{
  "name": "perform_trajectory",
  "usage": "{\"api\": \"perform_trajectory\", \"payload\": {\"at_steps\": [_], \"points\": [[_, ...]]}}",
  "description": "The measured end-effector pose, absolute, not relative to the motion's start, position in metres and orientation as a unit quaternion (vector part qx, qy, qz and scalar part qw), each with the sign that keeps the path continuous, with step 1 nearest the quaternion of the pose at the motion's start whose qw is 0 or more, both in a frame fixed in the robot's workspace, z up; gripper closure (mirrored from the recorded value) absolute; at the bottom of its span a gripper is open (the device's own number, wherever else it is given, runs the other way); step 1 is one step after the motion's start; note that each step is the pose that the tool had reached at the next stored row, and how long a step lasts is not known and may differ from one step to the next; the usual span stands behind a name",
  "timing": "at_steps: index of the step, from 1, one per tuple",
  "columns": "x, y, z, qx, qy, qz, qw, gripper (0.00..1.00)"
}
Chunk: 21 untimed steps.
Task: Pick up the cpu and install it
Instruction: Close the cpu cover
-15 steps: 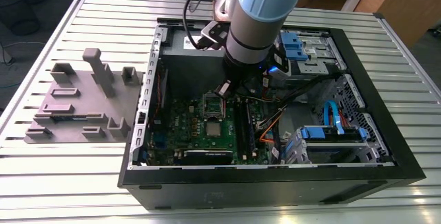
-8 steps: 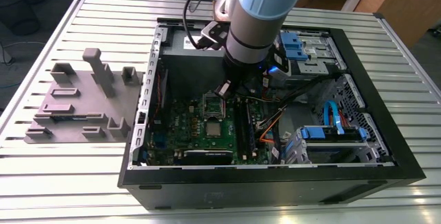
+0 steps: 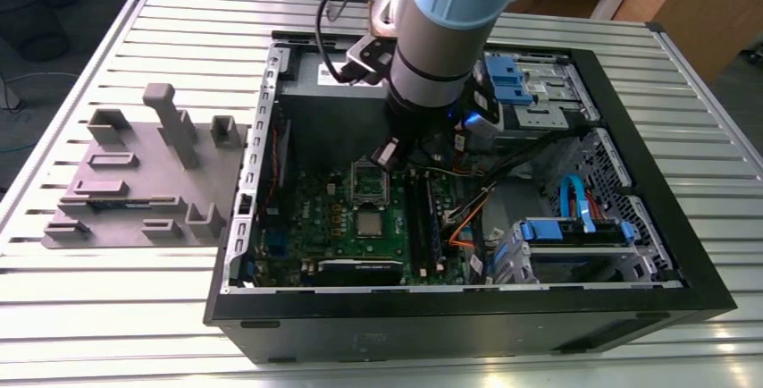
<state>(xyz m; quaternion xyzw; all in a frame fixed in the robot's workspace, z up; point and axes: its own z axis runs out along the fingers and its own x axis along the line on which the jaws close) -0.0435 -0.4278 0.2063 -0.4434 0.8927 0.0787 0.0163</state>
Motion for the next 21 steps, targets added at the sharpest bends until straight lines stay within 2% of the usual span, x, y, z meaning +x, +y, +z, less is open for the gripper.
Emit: {"api": "perform_trajectory", "payload": {"at_steps": [21], "points": [[-0.046, -0.428, 0.220, -0.444, 0.894, 0.063, 0.009, 0.90]]}}
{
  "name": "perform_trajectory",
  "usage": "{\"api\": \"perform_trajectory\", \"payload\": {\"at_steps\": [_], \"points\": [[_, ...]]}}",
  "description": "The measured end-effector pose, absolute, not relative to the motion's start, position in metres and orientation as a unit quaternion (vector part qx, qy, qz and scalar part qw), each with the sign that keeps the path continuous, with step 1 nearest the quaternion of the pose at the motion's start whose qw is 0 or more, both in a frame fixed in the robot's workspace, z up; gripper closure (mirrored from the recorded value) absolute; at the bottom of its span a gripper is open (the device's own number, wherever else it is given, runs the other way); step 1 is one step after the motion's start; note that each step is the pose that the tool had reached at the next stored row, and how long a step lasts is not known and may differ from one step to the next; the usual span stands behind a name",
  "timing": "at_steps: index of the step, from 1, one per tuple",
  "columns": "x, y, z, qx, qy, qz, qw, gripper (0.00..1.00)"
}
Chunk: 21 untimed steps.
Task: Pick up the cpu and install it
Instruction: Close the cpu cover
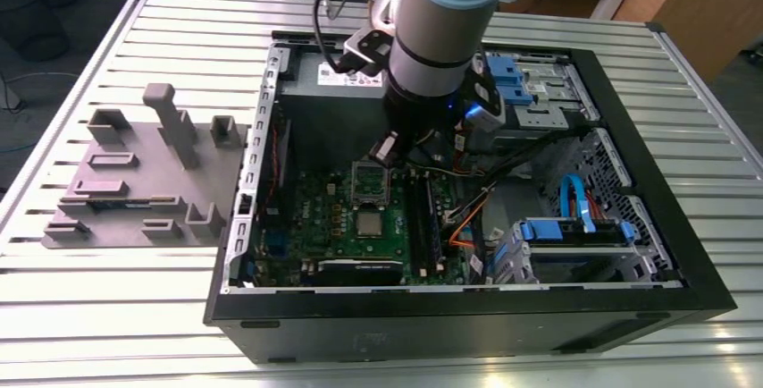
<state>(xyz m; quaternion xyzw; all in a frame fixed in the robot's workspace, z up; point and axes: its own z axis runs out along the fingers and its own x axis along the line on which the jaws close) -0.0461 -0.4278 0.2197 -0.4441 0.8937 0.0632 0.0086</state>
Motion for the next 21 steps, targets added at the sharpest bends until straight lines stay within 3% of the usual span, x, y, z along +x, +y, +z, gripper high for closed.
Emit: {"api": "perform_trajectory", "payload": {"at_steps": [21], "points": [[-0.0502, -0.4279, 0.2295, -0.448, 0.893, 0.046, 0.000, 0.90]]}}
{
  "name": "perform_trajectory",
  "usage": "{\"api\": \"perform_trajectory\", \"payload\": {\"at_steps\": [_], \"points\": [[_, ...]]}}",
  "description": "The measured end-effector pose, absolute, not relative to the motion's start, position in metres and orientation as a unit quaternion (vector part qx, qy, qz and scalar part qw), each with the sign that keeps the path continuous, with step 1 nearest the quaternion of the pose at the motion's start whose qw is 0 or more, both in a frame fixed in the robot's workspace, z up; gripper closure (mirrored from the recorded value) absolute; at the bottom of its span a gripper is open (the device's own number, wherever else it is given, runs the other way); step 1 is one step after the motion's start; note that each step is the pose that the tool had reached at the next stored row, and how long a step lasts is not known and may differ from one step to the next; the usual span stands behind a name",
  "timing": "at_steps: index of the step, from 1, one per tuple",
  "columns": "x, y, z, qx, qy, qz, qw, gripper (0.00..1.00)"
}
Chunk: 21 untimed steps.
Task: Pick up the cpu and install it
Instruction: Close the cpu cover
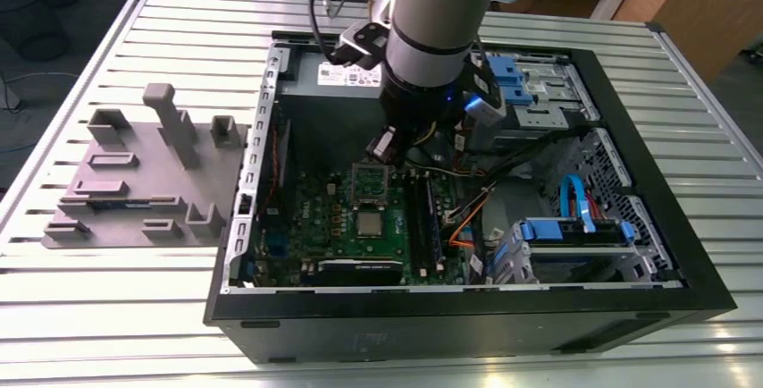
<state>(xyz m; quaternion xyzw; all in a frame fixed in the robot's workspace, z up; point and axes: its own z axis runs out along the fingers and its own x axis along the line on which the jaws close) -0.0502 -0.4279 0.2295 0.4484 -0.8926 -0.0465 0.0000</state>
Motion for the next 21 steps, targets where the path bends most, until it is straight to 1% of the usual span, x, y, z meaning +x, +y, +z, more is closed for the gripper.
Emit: {"api": "perform_trajectory", "payload": {"at_steps": [21], "points": [[-0.0520, -0.4282, 0.2371, 0.466, -0.883, -0.046, 0.001, 0.90]]}}
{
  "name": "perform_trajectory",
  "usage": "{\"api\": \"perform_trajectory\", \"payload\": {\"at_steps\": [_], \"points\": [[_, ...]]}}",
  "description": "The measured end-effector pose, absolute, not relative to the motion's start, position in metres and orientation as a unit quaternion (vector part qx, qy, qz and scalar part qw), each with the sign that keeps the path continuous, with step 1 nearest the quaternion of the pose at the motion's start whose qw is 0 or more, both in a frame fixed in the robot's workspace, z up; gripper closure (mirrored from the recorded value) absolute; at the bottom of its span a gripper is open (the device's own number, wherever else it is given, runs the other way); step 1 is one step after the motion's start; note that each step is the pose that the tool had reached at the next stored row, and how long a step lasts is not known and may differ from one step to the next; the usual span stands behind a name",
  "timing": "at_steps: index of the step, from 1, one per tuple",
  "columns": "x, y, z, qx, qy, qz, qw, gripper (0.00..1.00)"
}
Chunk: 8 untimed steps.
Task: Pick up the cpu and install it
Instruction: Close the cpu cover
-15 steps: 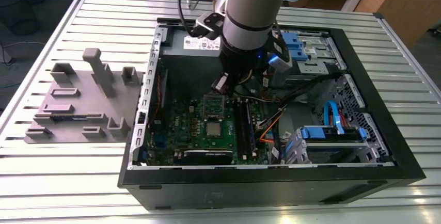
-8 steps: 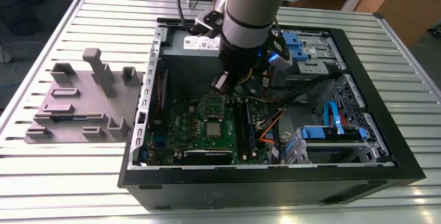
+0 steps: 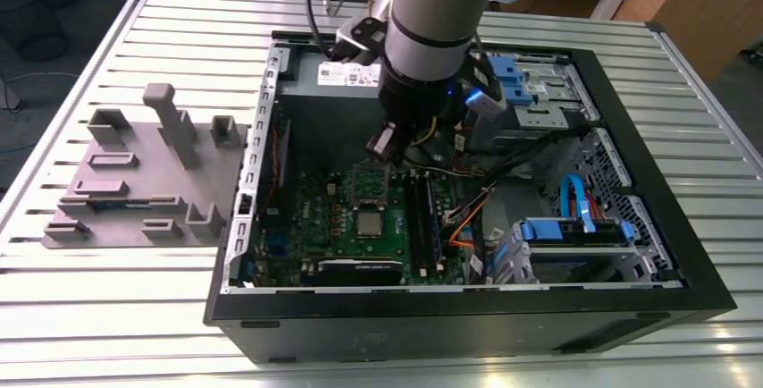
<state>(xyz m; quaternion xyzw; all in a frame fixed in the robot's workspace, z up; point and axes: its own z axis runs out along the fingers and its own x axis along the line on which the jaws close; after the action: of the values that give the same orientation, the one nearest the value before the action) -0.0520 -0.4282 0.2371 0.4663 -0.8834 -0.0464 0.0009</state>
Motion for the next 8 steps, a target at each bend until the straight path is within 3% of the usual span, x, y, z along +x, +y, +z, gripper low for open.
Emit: {"api": "perform_trajectory", "payload": {"at_steps": [8], "points": [[-0.0520, -0.4282, 0.2421, 0.470, -0.882, -0.047, 0.001, 0.90]]}}
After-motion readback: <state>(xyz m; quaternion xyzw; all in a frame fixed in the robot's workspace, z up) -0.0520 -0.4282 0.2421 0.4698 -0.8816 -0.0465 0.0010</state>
